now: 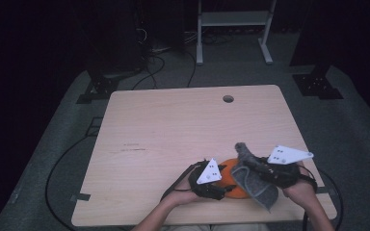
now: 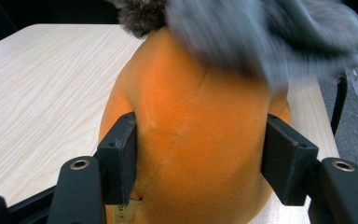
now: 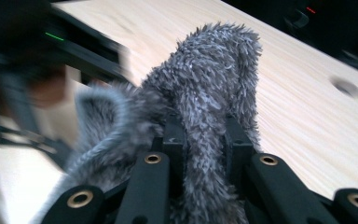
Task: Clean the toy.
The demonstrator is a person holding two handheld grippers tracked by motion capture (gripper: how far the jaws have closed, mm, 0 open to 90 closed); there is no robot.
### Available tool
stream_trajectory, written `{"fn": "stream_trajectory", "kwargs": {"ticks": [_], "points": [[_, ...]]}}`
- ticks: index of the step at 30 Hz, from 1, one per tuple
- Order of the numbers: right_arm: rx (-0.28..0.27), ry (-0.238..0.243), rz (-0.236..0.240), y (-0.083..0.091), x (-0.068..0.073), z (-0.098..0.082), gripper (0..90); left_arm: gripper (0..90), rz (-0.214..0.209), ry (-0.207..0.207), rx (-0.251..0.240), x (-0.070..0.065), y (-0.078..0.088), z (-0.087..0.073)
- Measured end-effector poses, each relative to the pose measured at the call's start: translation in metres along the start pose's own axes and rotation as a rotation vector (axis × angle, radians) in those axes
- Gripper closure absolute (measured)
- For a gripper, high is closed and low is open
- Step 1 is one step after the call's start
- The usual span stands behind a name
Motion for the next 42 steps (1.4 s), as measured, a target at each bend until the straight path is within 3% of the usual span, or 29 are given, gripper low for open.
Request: {"fn": "stream_trajectory", "kwargs": {"ticks": [2, 4, 7, 9, 12, 16, 17, 19, 20, 23, 27, 29, 31, 32, 35, 37, 38, 39, 40, 42], "points": [[0.022, -0.035, -0.031, 0.002, -0.013, -0.009, 75.0, 36.1, 0.004, 0.008, -0.012, 0.001, 0.002, 0.002], [-0.009, -0.053, -0.030, 0.009, -0.016, -0.005, 75.1, 37.0, 0.018, 0.020, -0.031, 0.004, 0.004, 0.006], [-0.104, -0.047, 0.017, 0.020, -0.003, 0.020, 75.1, 37.9, 0.079, -0.005, -0.035, 0.008, 0.011, 0.014], [-0.137, -0.024, 0.046, 0.021, 0.010, 0.032, 75.1, 38.2, 0.125, -0.025, -0.029, 0.012, 0.018, 0.017], [-0.146, -0.014, 0.055, 0.009, 0.020, 0.037, 75.0, 38.6, 0.192, -0.045, -0.011, 0.018, 0.030, 0.019], [-0.094, -0.093, 0.038, -0.018, 0.013, 0.016, 75.1, 38.8, 0.229, -0.035, 0.054, 0.023, 0.031, 0.007], [-0.059, -0.096, 0.028, -0.026, 0.011, 0.007, 75.1, 38.9, 0.216, -0.027, 0.060, 0.022, 0.028, 0.003], [-0.039, -0.156, 0.053, -0.035, 0.009, -0.005, 75.0, 37.5, 0.178, -0.014, 0.062, 0.020, 0.024, 0.001], [-0.035, -0.161, 0.056, -0.035, 0.009, -0.007, 75.0, 34.5, 0.136, 0.004, 0.059, 0.018, 0.025, 0.002], [-0.034, -0.146, 0.051, -0.033, 0.008, -0.009, 75.0, 27.9, 0.104, 0.023, 0.010, 0.021, 0.032, 0.006], [-0.011, -0.141, 0.032, -0.034, 0.005, -0.016, 74.9, 31.3, 0.130, 0.022, 0.036, 0.022, 0.026, 0.003], [0.025, -0.115, -0.018, -0.034, -0.001, -0.021, 74.8, 33.6, 0.143, 0.027, 0.042, 0.021, 0.022, 0.002], [0.030, -0.131, -0.048, -0.030, -0.007, -0.021, 74.8, 34.9, 0.148, 0.025, 0.050, 0.019, 0.020, 0.004], [0.009, -0.139, -0.036, -0.027, -0.005, -0.016, 74.8, 35.0, 0.140, 0.020, 0.055, 0.017, 0.019, 0.004], [-0.084, -0.111, 0.061, -0.015, 0.014, 0.008, 74.8, 32.7, 0.056, -0.006, 0.056, 0.008, 0.017, 0.006], [-0.061, -0.054, 0.086, -0.020, 0.025, 0.008, 74.7, 28.0, -0.002, 0.014, 0.006, 0.006, 0.025, 0.013], [-0.046, -0.034, 0.087, -0.023, 0.028, 0.005, 74.7, 26.1, -0.009, 0.026, -0.015, 0.008, 0.030, 0.015], [-0.037, -0.028, 0.096, -0.025, 0.030, 0.001, 74.7, 24.4, 0.022, 0.026, -0.019, 0.013, 0.034, 0.017], [-0.032, -0.034, 0.117, -0.026, 0.031, -0.002, 74.7, 24.5, 0.048, 0.035, -0.008, 0.018, 0.036, 0.015], [-0.026, -0.038, 0.117, -0.024, 0.029, -0.006, 74.7, 27.2, 0.049, 0.069, 0.042, 0.023, 0.033, 0.006]]}}
Point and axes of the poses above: each handheld gripper's, and its own axes: y roughly backward along the jaws, z roughly out of its top, x roughly to its left, the point moved 8 cm from there along -y, roughly forward along the jaws, and after that the axes turned 12 degrees about -z, right-handed, at the moved point
